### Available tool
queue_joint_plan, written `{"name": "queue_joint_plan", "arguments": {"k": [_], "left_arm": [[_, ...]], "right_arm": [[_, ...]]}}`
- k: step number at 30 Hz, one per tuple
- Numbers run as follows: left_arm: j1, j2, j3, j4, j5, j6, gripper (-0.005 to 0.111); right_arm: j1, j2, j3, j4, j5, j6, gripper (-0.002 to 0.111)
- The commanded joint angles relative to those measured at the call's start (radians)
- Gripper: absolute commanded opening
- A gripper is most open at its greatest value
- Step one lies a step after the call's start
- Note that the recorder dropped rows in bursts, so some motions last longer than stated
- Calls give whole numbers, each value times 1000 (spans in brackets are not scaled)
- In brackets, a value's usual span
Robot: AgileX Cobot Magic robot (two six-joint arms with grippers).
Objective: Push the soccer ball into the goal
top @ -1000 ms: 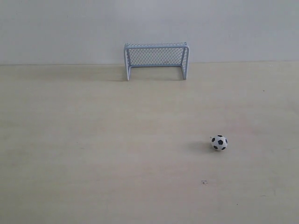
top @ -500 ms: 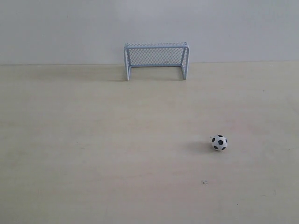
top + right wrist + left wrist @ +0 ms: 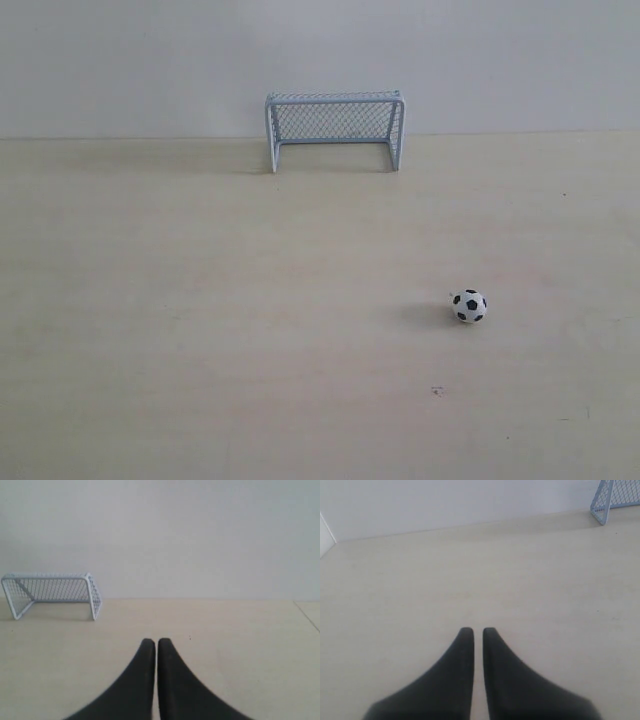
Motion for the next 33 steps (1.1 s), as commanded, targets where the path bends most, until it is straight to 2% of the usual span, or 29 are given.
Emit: {"name": "queue_joint_plan", "arguments": {"k": [1,8,18,33], "left_arm": [[-8,6,-4,0,-7,-9,6],[-8,6,-4,0,-7,-9,6],[-8,6,-4,0,-7,-9,6],[-8,6,-4,0,-7,-9,6]], "right_arm": [[-7,89,-68,1,81,-44,0],[-7,182,-138,3,184,-85,0],[-5,314,-292,86,467,-183,0],[-5,550,-397,93,627,-348,0]]}}
